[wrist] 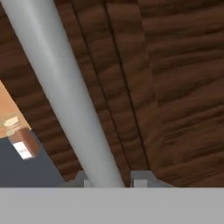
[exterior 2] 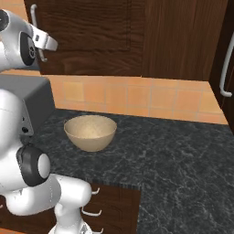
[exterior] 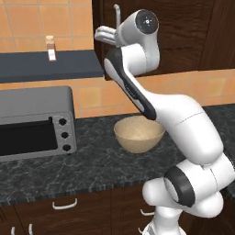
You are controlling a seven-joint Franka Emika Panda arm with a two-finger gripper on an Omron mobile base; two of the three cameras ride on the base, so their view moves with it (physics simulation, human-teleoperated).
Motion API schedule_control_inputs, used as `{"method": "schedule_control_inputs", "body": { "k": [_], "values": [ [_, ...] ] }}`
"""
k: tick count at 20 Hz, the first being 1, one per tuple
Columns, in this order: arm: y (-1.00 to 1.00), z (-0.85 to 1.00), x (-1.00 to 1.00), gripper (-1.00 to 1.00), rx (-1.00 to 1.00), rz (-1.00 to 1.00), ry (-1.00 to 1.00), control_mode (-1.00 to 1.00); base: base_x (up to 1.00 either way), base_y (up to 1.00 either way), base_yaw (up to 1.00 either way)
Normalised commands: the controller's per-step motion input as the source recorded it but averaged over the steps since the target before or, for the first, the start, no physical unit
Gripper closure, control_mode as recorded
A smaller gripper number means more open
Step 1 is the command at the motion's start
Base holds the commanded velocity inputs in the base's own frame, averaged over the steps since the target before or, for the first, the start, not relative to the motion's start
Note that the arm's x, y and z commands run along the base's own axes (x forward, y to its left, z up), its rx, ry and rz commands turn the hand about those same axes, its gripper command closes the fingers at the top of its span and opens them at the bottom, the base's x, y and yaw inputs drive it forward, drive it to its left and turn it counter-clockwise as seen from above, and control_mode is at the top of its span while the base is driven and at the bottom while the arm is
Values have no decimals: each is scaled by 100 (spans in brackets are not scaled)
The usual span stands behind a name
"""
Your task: Open the cabinet, pick up the bread from the cabinet and place it in the basket. Then move the basket to the dining counter.
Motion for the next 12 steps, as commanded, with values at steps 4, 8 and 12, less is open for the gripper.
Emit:
{"method": "schedule_control_inputs", "body": {
  "k": [4,8,12],
  "values": [
    [-55,11,-100,100,13,0,-5,-100,0,0,0],
    [-77,10,-100,100,14,-7,0,-100,0,0,0],
    [-69,18,-100,100,7,-9,11,-100,0,0,0]
  ]
}}
